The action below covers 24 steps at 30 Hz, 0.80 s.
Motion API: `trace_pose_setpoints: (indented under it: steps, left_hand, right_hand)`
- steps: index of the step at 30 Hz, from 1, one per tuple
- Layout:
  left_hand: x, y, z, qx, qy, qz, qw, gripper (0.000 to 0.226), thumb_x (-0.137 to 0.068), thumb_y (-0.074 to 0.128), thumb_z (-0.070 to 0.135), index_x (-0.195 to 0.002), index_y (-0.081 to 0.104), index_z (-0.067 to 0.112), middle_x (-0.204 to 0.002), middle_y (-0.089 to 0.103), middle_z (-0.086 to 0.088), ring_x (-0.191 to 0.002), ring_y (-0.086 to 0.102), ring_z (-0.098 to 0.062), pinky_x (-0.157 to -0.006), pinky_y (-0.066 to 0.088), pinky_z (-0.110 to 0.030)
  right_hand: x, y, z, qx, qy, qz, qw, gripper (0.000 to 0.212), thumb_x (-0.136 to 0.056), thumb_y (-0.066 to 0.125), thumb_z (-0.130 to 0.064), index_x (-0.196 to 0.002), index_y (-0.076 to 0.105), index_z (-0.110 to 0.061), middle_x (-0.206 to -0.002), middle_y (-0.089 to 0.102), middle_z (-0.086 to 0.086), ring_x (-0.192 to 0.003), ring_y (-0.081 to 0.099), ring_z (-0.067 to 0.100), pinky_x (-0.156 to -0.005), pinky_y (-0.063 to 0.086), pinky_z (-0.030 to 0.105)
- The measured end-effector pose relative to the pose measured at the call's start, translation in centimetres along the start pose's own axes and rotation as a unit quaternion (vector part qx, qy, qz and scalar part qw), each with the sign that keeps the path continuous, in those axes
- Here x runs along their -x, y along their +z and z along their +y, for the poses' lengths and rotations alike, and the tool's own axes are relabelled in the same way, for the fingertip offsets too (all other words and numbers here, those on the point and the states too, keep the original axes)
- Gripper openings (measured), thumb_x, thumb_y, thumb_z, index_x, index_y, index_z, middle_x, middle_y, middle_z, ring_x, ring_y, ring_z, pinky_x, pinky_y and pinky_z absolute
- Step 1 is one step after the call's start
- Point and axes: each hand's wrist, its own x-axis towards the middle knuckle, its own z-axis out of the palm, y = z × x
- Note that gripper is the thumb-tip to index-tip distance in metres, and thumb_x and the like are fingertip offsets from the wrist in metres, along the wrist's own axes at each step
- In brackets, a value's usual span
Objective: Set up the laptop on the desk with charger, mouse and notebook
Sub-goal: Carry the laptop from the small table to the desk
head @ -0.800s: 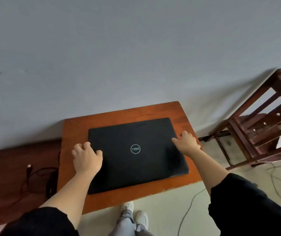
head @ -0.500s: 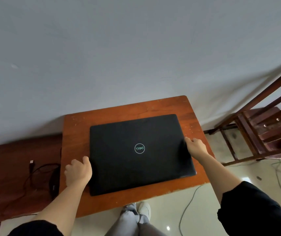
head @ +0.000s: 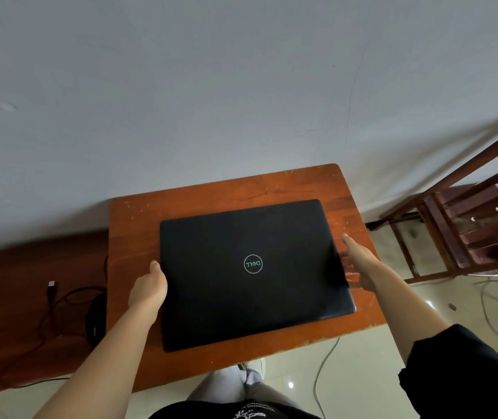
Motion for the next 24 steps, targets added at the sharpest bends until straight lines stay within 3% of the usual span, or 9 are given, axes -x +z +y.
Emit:
trace_pose_setpoints:
  steps: [3, 9, 14, 19, 24]
  left_hand:
    - [-0.1, 0.1, 0.4, 0.053, -0.030, -0.031, 0.998, 0.080, -0.092, 0.027, 0.066, -0.143, 0.036, 0.005, -0.147, 0.040, -0.016, -0.130, 0.043, -0.038, -0.108, 0.036, -0.052]
    - [0.7, 0.4, 0.2, 0.028, -0.004, -0.019, 0.999, 0.084, -0.089, 0.024, 0.071, -0.142, 0.040, 0.007, -0.147, 0.041, -0.015, -0.130, 0.043, -0.039, -0.106, 0.037, -0.051]
    - [0.8, -0.8, 0.8, 0.051, 0.005, -0.056, 0.997, 0.093, -0.083, 0.027, 0.078, -0.145, 0.036, 0.008, -0.150, 0.037, -0.013, -0.132, 0.041, -0.037, -0.108, 0.037, -0.051]
    - [0.8, -1.8, 1.7, 0.052, 0.008, -0.128, 0.990, 0.098, -0.078, 0.023, 0.084, -0.152, 0.021, 0.019, -0.157, 0.025, -0.011, -0.141, 0.028, -0.036, -0.114, 0.024, -0.055]
    - [0.6, -2.6, 2.0, 0.062, 0.005, -0.170, 0.984, 0.090, -0.083, 0.022, 0.079, -0.150, 0.028, 0.019, -0.152, 0.034, -0.015, -0.135, 0.036, -0.038, -0.109, 0.030, -0.054]
  right_hand:
    - [0.3, 0.1, -0.3, -0.026, 0.018, -0.009, 0.999, 0.071, -0.096, 0.028, -0.062, -0.141, 0.041, -0.008, -0.144, 0.046, 0.014, -0.131, 0.043, 0.033, -0.110, 0.035, 0.052]
    - [0.4, 0.3, -0.5, -0.028, 0.028, -0.025, 0.999, 0.083, -0.090, 0.029, -0.072, -0.142, 0.039, -0.009, -0.144, 0.044, 0.015, -0.132, 0.042, 0.035, -0.109, 0.033, 0.056]
    - [0.6, -0.4, -0.8, -0.020, 0.034, -0.048, 0.998, 0.091, -0.085, 0.029, -0.078, -0.146, 0.033, -0.010, -0.150, 0.038, 0.016, -0.137, 0.036, 0.037, -0.108, 0.029, 0.061]
    - [1.1, -1.4, -1.8, -0.014, 0.042, -0.089, 0.995, 0.085, -0.086, 0.031, -0.077, -0.144, 0.038, -0.016, -0.145, 0.040, 0.017, -0.132, 0.037, 0.037, -0.098, 0.033, 0.060]
    - [1.3, -1.6, -2.2, -0.012, 0.043, -0.105, 0.993, 0.084, -0.086, 0.036, -0.075, -0.144, 0.036, -0.015, -0.152, 0.032, 0.016, -0.139, 0.030, 0.037, -0.101, 0.030, 0.064]
